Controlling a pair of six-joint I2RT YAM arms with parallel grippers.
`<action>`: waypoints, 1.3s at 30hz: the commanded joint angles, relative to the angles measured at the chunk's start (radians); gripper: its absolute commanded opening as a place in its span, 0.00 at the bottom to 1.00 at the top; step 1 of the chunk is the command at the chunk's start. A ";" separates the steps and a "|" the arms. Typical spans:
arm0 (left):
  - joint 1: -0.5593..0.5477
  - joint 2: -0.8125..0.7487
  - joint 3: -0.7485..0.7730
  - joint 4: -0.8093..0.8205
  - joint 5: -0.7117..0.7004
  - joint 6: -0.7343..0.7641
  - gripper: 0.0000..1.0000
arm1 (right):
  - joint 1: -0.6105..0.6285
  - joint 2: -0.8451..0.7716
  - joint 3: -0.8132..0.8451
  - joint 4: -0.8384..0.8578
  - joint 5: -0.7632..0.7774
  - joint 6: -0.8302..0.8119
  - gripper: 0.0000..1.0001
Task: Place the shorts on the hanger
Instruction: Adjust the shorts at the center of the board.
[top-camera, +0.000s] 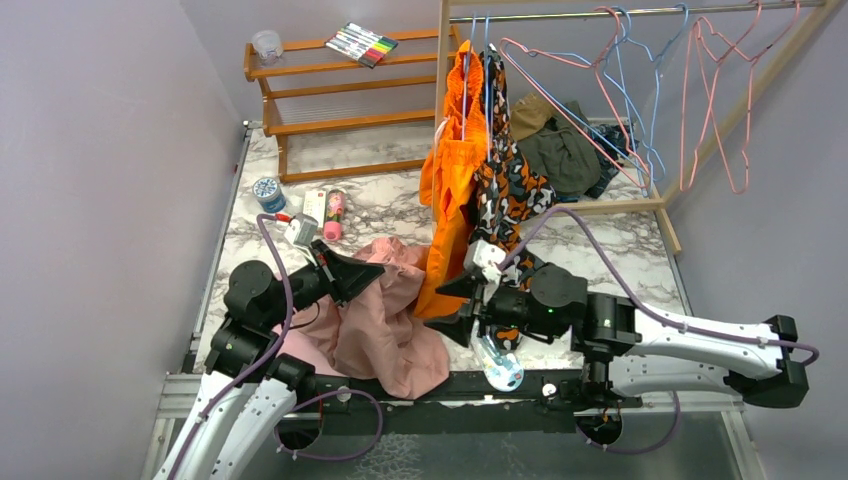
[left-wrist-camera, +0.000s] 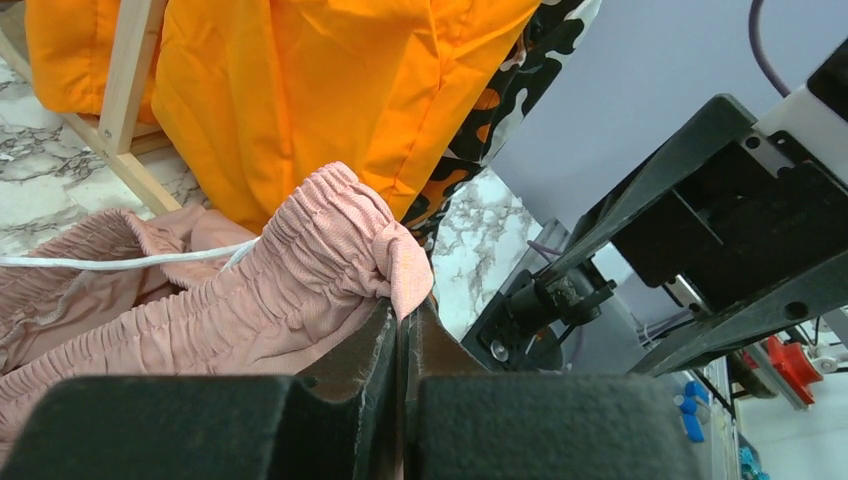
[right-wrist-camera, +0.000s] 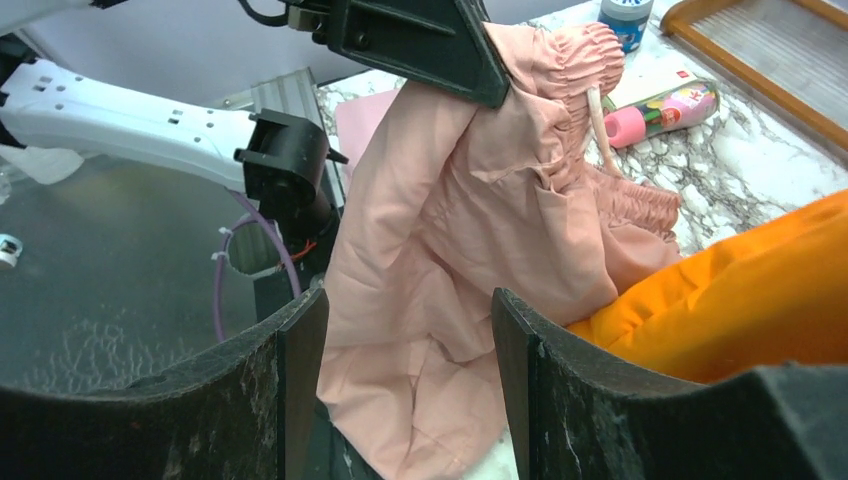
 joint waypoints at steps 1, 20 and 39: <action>-0.001 -0.012 0.010 -0.004 0.009 -0.019 0.02 | 0.006 0.070 0.010 0.158 0.027 0.068 0.64; -0.001 -0.102 0.066 -0.101 0.130 0.056 0.00 | -0.020 0.272 0.169 0.191 0.160 -0.086 0.72; -0.002 -0.214 0.062 -0.106 0.179 0.074 0.00 | -0.240 0.365 0.256 0.238 -0.427 0.227 0.70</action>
